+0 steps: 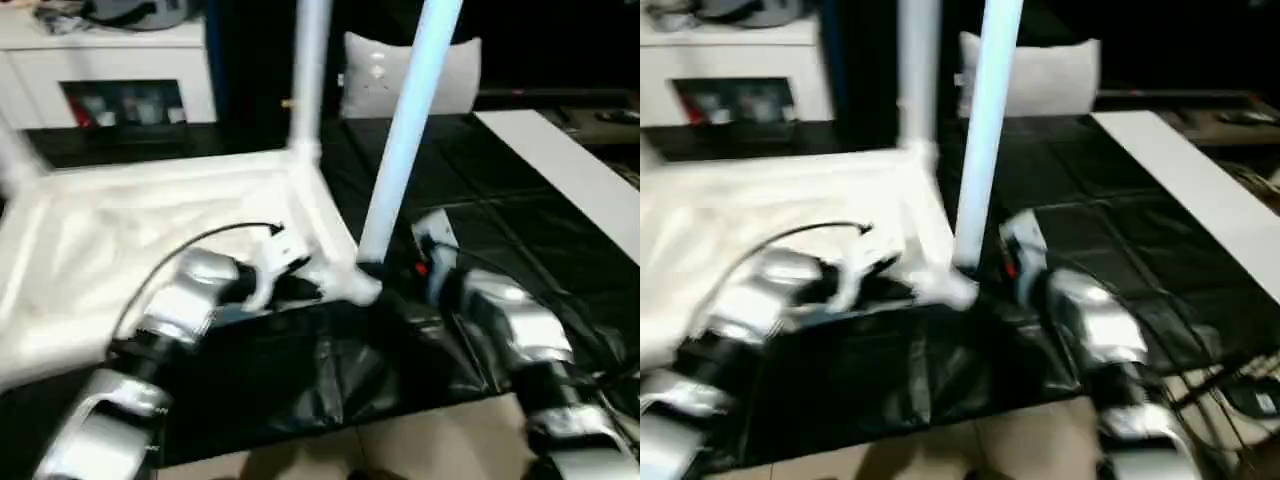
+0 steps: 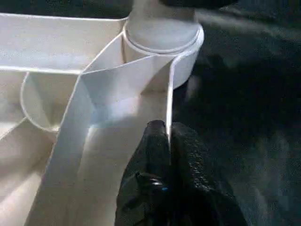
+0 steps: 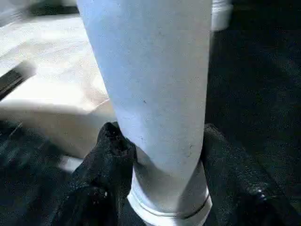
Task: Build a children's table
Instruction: Rotate leg to tighten
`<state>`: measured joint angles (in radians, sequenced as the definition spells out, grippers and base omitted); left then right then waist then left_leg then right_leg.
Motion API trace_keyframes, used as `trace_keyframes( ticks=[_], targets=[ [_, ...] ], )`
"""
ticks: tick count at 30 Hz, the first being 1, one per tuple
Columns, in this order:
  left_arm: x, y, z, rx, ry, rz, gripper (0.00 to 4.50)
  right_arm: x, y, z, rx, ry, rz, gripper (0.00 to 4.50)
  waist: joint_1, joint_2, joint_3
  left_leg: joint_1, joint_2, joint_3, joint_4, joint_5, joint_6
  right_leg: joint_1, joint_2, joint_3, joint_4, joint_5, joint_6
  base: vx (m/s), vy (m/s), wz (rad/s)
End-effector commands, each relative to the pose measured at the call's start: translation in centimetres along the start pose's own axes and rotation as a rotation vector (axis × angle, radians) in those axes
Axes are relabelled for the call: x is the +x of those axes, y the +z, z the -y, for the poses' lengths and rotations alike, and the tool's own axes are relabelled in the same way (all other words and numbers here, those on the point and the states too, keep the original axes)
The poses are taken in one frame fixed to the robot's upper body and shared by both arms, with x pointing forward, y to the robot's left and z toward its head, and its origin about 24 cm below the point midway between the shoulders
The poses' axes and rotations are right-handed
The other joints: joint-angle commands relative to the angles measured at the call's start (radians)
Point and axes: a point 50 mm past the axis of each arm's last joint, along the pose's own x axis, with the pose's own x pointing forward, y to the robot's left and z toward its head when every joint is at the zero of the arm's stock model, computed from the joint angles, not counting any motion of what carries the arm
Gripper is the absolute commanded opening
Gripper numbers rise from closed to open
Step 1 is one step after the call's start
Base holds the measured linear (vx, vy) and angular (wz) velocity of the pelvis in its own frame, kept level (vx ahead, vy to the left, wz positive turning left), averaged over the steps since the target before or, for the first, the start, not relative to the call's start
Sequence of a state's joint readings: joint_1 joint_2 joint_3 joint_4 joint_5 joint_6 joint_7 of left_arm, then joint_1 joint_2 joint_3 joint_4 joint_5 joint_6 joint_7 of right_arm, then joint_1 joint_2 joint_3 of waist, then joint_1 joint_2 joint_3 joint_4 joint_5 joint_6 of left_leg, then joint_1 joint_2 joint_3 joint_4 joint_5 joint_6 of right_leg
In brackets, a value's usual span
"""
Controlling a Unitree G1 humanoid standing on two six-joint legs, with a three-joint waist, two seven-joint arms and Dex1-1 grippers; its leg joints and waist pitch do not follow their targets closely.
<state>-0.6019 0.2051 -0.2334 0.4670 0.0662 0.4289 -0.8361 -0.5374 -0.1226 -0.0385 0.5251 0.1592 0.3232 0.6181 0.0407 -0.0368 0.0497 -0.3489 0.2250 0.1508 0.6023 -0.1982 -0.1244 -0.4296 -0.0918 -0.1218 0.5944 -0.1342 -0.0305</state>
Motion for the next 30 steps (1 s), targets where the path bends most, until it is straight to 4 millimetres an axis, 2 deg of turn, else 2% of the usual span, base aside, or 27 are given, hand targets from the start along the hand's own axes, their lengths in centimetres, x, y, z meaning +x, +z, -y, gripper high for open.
trace_keyframes(
  ticks=[1, 2, 3, 4, 6, 8, 9, 11, 12, 13, 16, 19, 20, 21, 22, 25, 27, 28, 29, 30],
  targets=[
    [1.4, 3.7, 1.0, 0.018, 0.032, 0.135, 0.00, 2.3, -0.2, -3.3, 0.010, 0.084, -0.009, 1.96, 0.009, 0.008, -0.075, -0.012, -0.013, 0.014, -0.066, -0.179, 0.030, 0.074, -0.039, 0.034, -0.087, -0.433, -0.091, 0.000, 0.000, 0.00],
    [1.4, 3.7, 1.0, 0.018, 0.032, 0.135, 0.00, 2.3, -0.2, -3.3, 0.010, 0.084, -0.009, 1.96, 0.010, 0.009, -0.076, -0.012, -0.012, 0.016, -0.067, -0.168, 0.039, 0.074, -0.039, 0.036, -0.085, -0.402, -0.100, 0.000, 0.000, 0.00],
    [1.6, 4.0, 1.3, 0.010, 0.044, 0.143, 0.00, 2.6, -0.2, -3.5, -0.004, 0.076, -0.003, 2.50, 0.011, 0.008, -0.079, -0.015, -0.011, 0.016, -0.066, -0.147, 0.047, 0.076, -0.039, 0.039, -0.078, -0.354, -0.112, 0.000, 0.000, 0.00],
    [1.9, 4.4, 1.6, 0.008, 0.043, 0.158, 0.00, 2.7, -0.1, -3.5, -0.002, 0.057, 0.016, 2.64, 0.013, 0.001, -0.081, -0.016, -0.009, 0.017, -0.066, -0.126, 0.056, 0.078, -0.039, 0.041, -0.071, -0.308, -0.127, 0.000, 0.000, 0.00],
    [2.1, 4.8, 1.9, 0.017, 0.044, 0.169, 0.00, 2.8, 0.2, -3.2, -0.007, 0.027, 0.044, 2.70, 0.015, 0.007, -0.081, -0.017, -0.007, 0.017, -0.066, -0.106, 0.063, 0.078, -0.040, 0.044, -0.063, -0.256, -0.155, 0.000, 0.000, 0.00],
    [2.0, 4.8, 1.9, 0.034, 0.042, 0.163, 0.00, 2.6, 0.4, -2.8, -0.009, 0.021, 0.058, 2.81, 0.015, 0.008, -0.080, -0.016, -0.007, 0.018, -0.067, -0.100, 0.072, 0.079, -0.039, 0.045, -0.060, -0.225, -0.172, 0.000, 0.000, 0.00],
    [1.9, 4.7, 1.8, 0.038, 0.041, 0.159, 0.00, 2.4, 0.5, -2.6, -0.004, 0.017, 0.067, 3.05, 0.016, 0.012, -0.080, -0.014, -0.006, 0.018, -0.067, -0.106, 0.075, 0.079, -0.040, 0.046, -0.060, -0.223, -0.177, 0.000, 0.000, 0.00],
    [1.7, 4.4, 1.8, 0.047, 0.030, 0.149, 0.00, 2.0, 0.8, -2.0, 0.020, 0.006, 0.087, 3.09, 0.016, 0.010, -0.079, -0.013, -0.006, 0.019, -0.067, -0.120, 0.078, 0.080, -0.041, 0.046, -0.062, -0.231, -0.178, 0.000, 0.000, 0.00],
    [1.6, 4.2, 1.8, 0.052, 0.019, 0.141, 0.00, 1.7, 1.0, -1.6, 0.029, 0.007, 0.104, 3.16, 0.016, 0.015, -0.077, -0.012, -0.006, 0.019, -0.068, -0.135, 0.078, 0.079, -0.042, 0.046, -0.065, -0.251, -0.174, 0.000, 0.000, 0.00],
    [1.6, 4.1, 1.8, 0.055, 0.014, 0.138, 0.00, 1.5, 1.0, -1.5, 0.026, 0.011, 0.108, 3.41, 0.015, 0.012, -0.077, -0.012, -0.006, 0.020, -0.068, -0.141, 0.076, 0.079, -0.041, 0.046, -0.067, -0.263, -0.170, 0.000, 0.000, 0.00],
    [1.2, 3.3, 1.8, 0.075, -0.024, 0.115, 0.00, 0.3, 1.3, -0.5, -0.001, 0.068, 0.124, 3.62, 0.017, 0.012, -0.077, -0.012, -0.005, 0.019, -0.068, -0.148, 0.080, 0.080, -0.042, 0.046, -0.068, -0.266, -0.170, 0.000, 0.000, 0.00],
    [0.6, 2.8, 1.5, 0.105, -0.078, 0.100, 0.00, -1.6, 1.1, 0.2, -0.065, 0.213, 0.085, 3.94, 0.024, 0.012, -0.077, -0.012, -0.005, 0.020, -0.067, -0.137, 0.095, 0.083, -0.040, 0.046, -0.067, -0.240, -0.178, 0.000, 0.000, 0.00],
    [0.6, 2.8, 1.5, 0.105, -0.078, 0.100, 0.00, -1.6, 1.1, 0.2, -0.065, 0.213, 0.085, 4.00, 0.025, 0.013, -0.077, -0.012, -0.004, 0.020, -0.066, -0.138, 0.097, 0.082, -0.041, 0.047, -0.067, -0.241, -0.180, 0.000, 0.000, 0.00],
    [0.3, 2.6, 1.5, 0.146, -0.127, 0.090, 0.00, -2.6, 1.0, 0.5, -0.110, 0.291, 0.050, 4.07, 0.029, 0.013, -0.075, -0.012, -0.005, 0.020, -0.066, -0.143, 0.097, 0.083, -0.041, 0.046, -0.069, -0.251, -0.180, 0.000, 0.000, 0.00],
    [0.3, 2.6, 1.5, 0.146, -0.127, 0.090, 0.00, -2.6, 1.0, 0.5, -0.110, 0.291, 0.050, 4.17, 0.030, 0.011, -0.076, -0.012, -0.005, 0.020, -0.066, -0.147, 0.098, 0.084, -0.041, 0.046, -0.069, -0.256, -0.178, 0.000, 0.000, 0.00],
    [-0.4, 1.9, 1.4, 0.200, -0.220, 0.056, 0.00, -4.1, 1.1, 1.3, -0.180, 0.375, -0.011, 4.46, 0.032, 0.010, -0.073, -0.011, -0.005, 0.020, -0.067, -0.170, 0.095, 0.081, -0.041, 0.044, -0.075, -0.314, -0.161, 0.000, 0.000, 0.00],
    [-1.0, 1.3, 1.3, 0.229, -0.281, 0.022, 0.00, -4.9, 1.2, 1.5, -0.255, 0.454, -0.045, 4.49, 0.038, 0.010, -0.071, -0.009, -0.005, 0.021, -0.066, -0.190, 0.090, 0.077, -0.042, 0.043, -0.081, -0.371, -0.141, 0.000, 0.000, 0.00],
    [-1.2, 1.2, 1.3, 0.243, -0.300, 0.015, 0.00, -5.2, 1.3, 1.5, -0.276, 0.480, -0.052, 4.49, 0.040, 0.010, -0.070, -0.008, -0.004, 0.021, -0.067, -0.190, 0.088, 0.076, -0.043, 0.043, -0.082, -0.380, -0.136, 0.000, 0.000, 0.00],
    [-1.6, 0.9, 1.4, 0.276, -0.362, -0.005, 0.00, -5.8, 1.4, 1.4, -0.323, 0.550, -0.070, 4.49, 0.046, 0.014, -0.070, -0.004, -0.002, 0.019, -0.068, -0.196, 0.085, 0.073, -0.043, 0.043, -0.084, -0.392, -0.134, 0.000, 0.000, 0.00],
    [-1.8, 0.7, 1.5, 0.287, -0.395, -0.014, 0.00, -6.2, 1.4, 1.4, -0.331, 0.585, -0.081, 4.49, 0.051, 0.013, -0.071, -0.002, 0.000, 0.021, -0.068, -0.202, 0.086, 0.072, -0.042, 0.044, -0.082, -0.385, -0.136, 0.000, 0.000, 0.00]
  ],
)
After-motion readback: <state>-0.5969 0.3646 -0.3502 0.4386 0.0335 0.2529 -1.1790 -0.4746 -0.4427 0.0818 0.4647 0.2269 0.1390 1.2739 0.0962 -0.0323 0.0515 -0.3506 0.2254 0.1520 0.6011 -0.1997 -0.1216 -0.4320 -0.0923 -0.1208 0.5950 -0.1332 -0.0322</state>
